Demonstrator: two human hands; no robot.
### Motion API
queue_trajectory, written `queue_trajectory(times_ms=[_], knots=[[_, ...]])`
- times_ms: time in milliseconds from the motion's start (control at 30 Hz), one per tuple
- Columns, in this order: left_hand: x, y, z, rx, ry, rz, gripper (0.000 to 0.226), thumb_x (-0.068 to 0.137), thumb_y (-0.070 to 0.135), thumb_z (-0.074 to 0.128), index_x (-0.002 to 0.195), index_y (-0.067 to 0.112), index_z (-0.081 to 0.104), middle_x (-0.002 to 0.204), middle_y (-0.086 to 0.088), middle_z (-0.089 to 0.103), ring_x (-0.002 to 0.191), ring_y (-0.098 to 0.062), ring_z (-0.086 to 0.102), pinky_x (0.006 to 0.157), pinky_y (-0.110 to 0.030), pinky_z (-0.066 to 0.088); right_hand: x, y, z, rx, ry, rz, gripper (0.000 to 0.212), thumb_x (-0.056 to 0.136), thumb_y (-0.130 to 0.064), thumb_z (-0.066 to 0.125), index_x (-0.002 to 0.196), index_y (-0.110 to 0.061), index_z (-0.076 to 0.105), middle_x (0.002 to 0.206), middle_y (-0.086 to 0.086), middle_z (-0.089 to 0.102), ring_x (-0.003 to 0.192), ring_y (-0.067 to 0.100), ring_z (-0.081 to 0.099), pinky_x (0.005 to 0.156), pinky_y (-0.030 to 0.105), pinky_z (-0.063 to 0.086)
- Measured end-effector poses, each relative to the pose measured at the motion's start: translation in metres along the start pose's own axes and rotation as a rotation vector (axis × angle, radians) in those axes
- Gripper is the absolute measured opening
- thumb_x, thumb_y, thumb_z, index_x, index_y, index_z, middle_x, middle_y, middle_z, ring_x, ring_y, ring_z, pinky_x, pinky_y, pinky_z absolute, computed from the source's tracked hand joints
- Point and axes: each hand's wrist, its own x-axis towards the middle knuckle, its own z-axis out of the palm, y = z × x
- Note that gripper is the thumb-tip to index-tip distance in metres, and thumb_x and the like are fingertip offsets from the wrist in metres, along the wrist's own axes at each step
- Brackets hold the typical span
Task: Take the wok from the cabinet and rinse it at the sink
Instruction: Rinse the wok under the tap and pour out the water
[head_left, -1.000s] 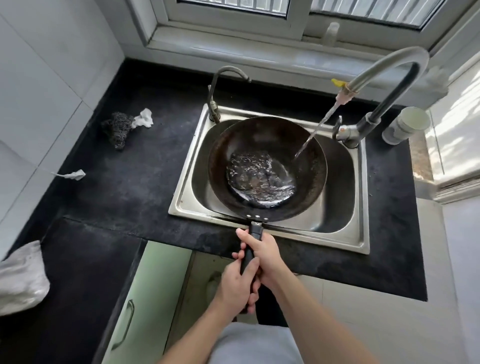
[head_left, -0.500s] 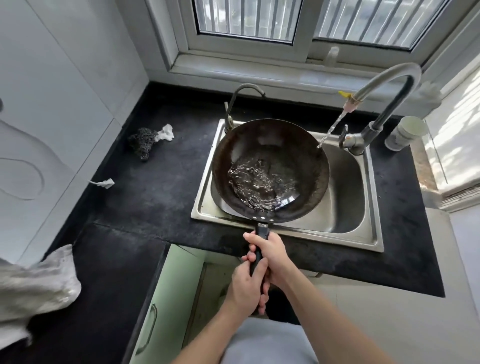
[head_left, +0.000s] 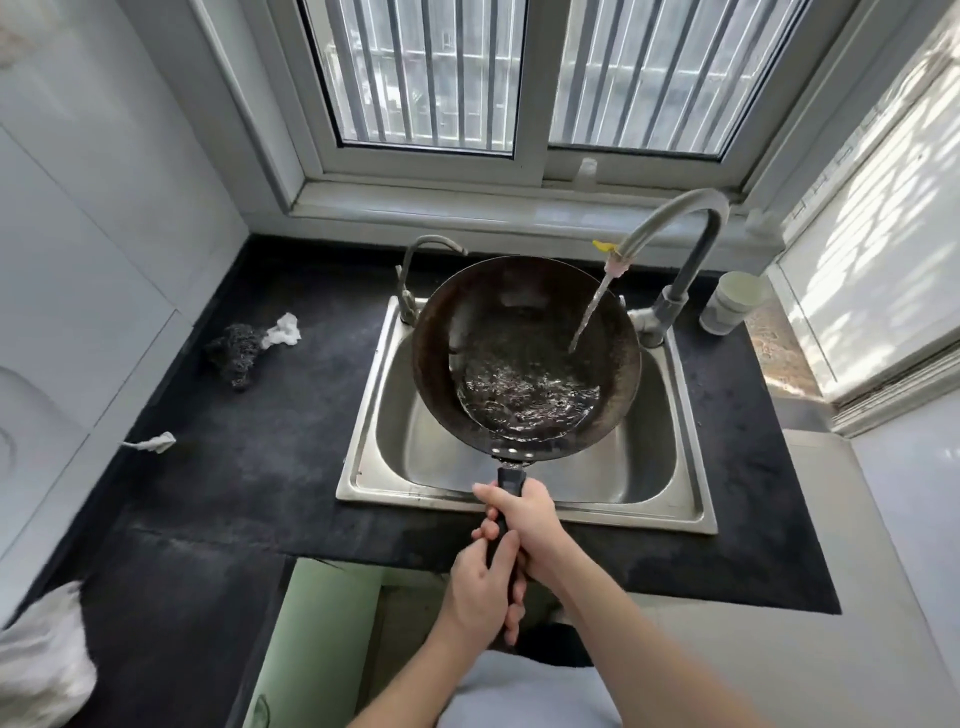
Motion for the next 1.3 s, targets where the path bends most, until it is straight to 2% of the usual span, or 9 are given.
queue_trajectory(times_ms=[233,500,667,833,1000,1300], knots=[[0.014,0.01,0.002,-0.025,0.045,0.013,0.038,0.101,0.027,0.047,0.073,0.002,0.049,0.051,-0.01,0.048,0.031,-0.021,0.041,0.032,-0.025,0.036,0.011,-0.018,0.002,-0.052,-0.053,-0.031,0.016,0.094,-0.001,0.061,0.091,-0.008,0.047,0.056,0.001,0.047,0.041,0.014,0.046,0.054,0.033,0.057],[0.008,0.0,-0.004,-0.026,0.051,-0.025,0.042,0.101,0.028,0.046,0.068,0.004,0.051,0.049,-0.009,0.048,0.031,-0.021,0.043,0.034,-0.025,0.037,0.007,-0.006,0.007,-0.072,-0.057,-0.012,0.017,0.094,0.0,0.061,0.085,-0.007,0.048,0.055,0.002,0.048,0.041,0.015,0.047,0.055,0.034,0.056],[0.009,0.003,-0.003,-0.015,0.017,-0.02,0.04,0.101,0.028,0.046,0.07,0.004,0.052,0.05,-0.008,0.049,0.033,-0.02,0.044,0.036,-0.027,0.037,0.009,-0.007,0.002,-0.071,-0.018,-0.021,0.016,0.094,0.001,0.061,0.085,-0.006,0.049,0.055,0.002,0.049,0.04,0.014,0.047,0.054,0.034,0.056],[0.018,0.008,-0.002,0.003,0.002,-0.012,0.04,0.102,0.028,0.047,0.083,-0.007,0.051,0.051,-0.008,0.05,0.032,-0.021,0.043,0.033,-0.025,0.037,0.017,-0.012,-0.001,-0.063,-0.013,-0.029,0.018,0.093,0.004,0.06,0.084,-0.007,0.048,0.054,0.002,0.047,0.04,0.014,0.046,0.054,0.035,0.055],[0.023,0.011,-0.003,0.012,0.049,0.006,0.038,0.102,0.027,0.046,0.075,0.001,0.053,0.052,-0.009,0.051,0.031,-0.02,0.043,0.031,-0.025,0.037,0.025,-0.018,0.004,-0.054,-0.057,0.006,0.019,0.092,0.003,0.06,0.084,-0.008,0.047,0.055,0.002,0.048,0.04,0.015,0.045,0.057,0.036,0.056],[0.009,-0.004,-0.013,-0.013,0.073,-0.021,0.038,0.101,0.029,0.046,0.076,0.001,0.052,0.053,-0.008,0.051,0.034,-0.02,0.044,0.034,-0.026,0.038,0.013,-0.004,0.014,-0.084,-0.113,0.048,0.018,0.093,0.001,0.059,0.081,-0.008,0.049,0.056,0.003,0.05,0.042,0.015,0.048,0.058,0.036,0.056]])
